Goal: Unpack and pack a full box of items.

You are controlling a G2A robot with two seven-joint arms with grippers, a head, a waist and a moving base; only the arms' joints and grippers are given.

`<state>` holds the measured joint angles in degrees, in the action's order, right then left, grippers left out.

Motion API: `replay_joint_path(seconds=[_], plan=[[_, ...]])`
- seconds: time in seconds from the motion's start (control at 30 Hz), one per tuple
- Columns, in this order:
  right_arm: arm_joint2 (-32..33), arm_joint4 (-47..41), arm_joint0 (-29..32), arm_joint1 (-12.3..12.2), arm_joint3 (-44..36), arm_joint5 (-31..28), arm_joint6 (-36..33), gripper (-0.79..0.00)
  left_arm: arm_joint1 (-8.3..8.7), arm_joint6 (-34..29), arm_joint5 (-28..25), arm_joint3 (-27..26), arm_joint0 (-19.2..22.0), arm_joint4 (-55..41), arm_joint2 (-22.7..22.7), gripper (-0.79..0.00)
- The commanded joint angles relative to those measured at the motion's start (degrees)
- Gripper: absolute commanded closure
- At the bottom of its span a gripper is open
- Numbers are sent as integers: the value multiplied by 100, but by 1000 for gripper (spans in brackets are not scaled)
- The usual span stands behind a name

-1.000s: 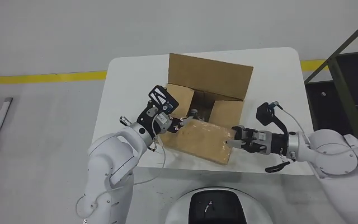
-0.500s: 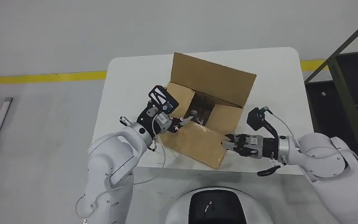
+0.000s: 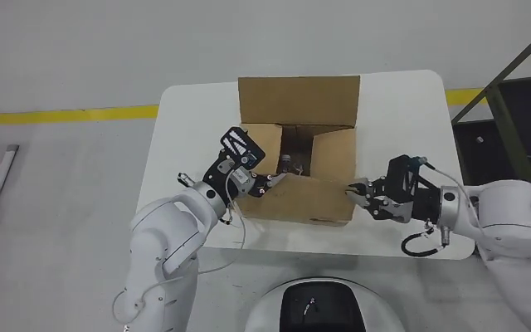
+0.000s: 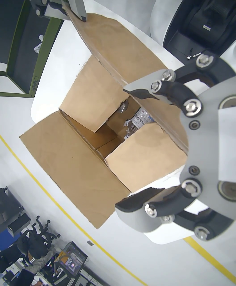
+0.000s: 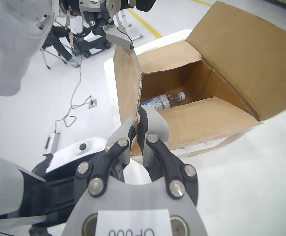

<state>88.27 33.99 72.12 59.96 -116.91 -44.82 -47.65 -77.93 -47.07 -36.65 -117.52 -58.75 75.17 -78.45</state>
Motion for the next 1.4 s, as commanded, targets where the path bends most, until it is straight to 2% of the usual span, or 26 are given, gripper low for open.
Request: replay_joint_path(seconds=[0.0,0.3,0.5,0.83,1.13,1.27,1.37], plan=[[36,414,77,-9,-117,-104,168,0,0,0,0,0,0,0,0,-785],[233,2267,449,-30,-553,-268,1344,0,0,0,0,0,0,0,0,-785],[349,2744,601,-52,-581,-260,1871,0,0,0,0,0,0,0,0,-785],[416,2898,700,-96,-428,-229,2219,0,0,0,0,0,0,0,0,-785],[440,2808,698,-140,-374,-232,2258,0,58,510,222,-148,-122,70,-83,-785],[411,2882,694,-158,-460,-271,2298,0,89,539,275,-174,-62,110,-130,-785],[392,3060,721,-172,-576,-313,2374,0,109,330,363,29,80,430,-31,-785]])
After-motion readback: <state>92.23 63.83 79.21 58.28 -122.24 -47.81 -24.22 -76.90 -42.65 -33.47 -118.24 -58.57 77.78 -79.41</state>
